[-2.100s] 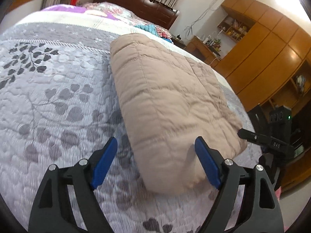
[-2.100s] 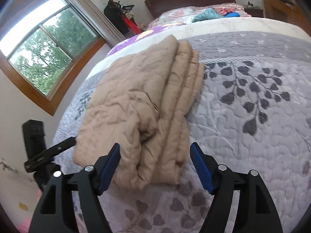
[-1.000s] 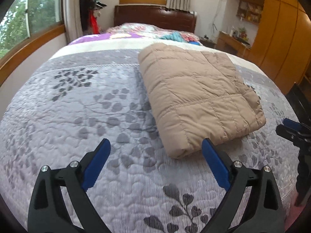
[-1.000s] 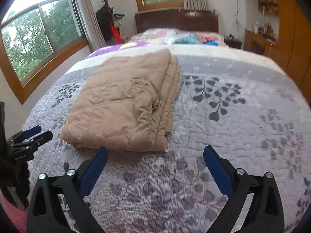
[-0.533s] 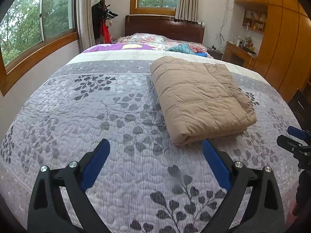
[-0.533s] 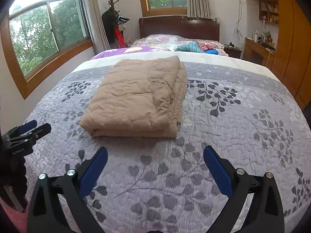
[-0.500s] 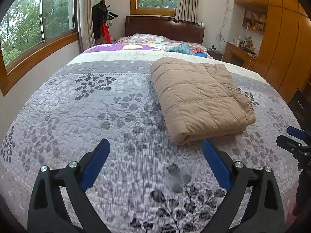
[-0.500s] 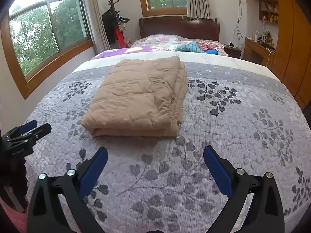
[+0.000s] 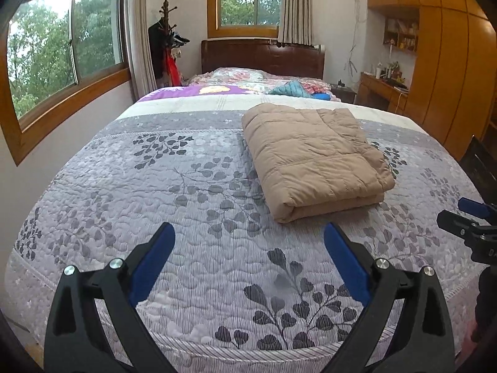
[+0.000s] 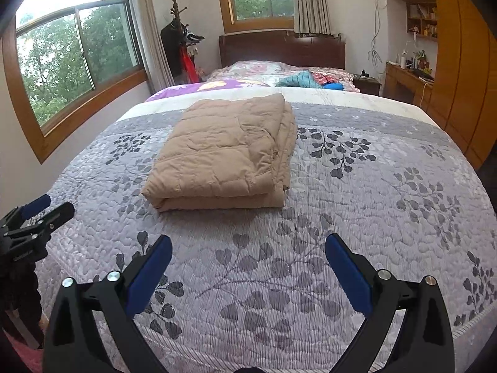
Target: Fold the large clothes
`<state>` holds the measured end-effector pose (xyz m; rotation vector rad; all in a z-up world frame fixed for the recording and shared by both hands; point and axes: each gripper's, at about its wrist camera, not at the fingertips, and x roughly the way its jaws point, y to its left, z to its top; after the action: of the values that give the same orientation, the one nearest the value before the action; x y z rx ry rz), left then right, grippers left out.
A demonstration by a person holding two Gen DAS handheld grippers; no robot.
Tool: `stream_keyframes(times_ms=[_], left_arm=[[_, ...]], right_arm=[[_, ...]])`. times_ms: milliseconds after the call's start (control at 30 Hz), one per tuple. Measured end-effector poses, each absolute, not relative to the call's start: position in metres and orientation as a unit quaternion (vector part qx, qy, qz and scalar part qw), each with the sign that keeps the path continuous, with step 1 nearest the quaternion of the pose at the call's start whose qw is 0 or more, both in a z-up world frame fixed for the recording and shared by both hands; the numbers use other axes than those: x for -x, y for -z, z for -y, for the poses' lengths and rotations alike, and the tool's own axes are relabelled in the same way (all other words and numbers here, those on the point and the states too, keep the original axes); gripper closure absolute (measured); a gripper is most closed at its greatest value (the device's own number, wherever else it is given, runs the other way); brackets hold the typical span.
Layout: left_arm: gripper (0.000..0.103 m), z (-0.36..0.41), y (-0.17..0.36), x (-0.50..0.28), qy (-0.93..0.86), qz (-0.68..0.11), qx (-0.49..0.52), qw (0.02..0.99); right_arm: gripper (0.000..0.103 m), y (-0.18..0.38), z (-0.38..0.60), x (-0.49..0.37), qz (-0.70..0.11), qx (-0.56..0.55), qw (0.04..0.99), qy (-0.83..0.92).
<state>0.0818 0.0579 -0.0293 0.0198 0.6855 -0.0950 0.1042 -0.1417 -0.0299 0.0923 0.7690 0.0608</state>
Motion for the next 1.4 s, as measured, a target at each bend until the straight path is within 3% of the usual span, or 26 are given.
stream_keyframes(times_ms=[1400], left_arm=[[0.007,-0.057,0.032,-0.071,0.045,-0.341,-0.011,0.939]], right_arm=[[0.004,0.035,0.142,-0.097,-0.378,-0.041,0.924,-0.035]])
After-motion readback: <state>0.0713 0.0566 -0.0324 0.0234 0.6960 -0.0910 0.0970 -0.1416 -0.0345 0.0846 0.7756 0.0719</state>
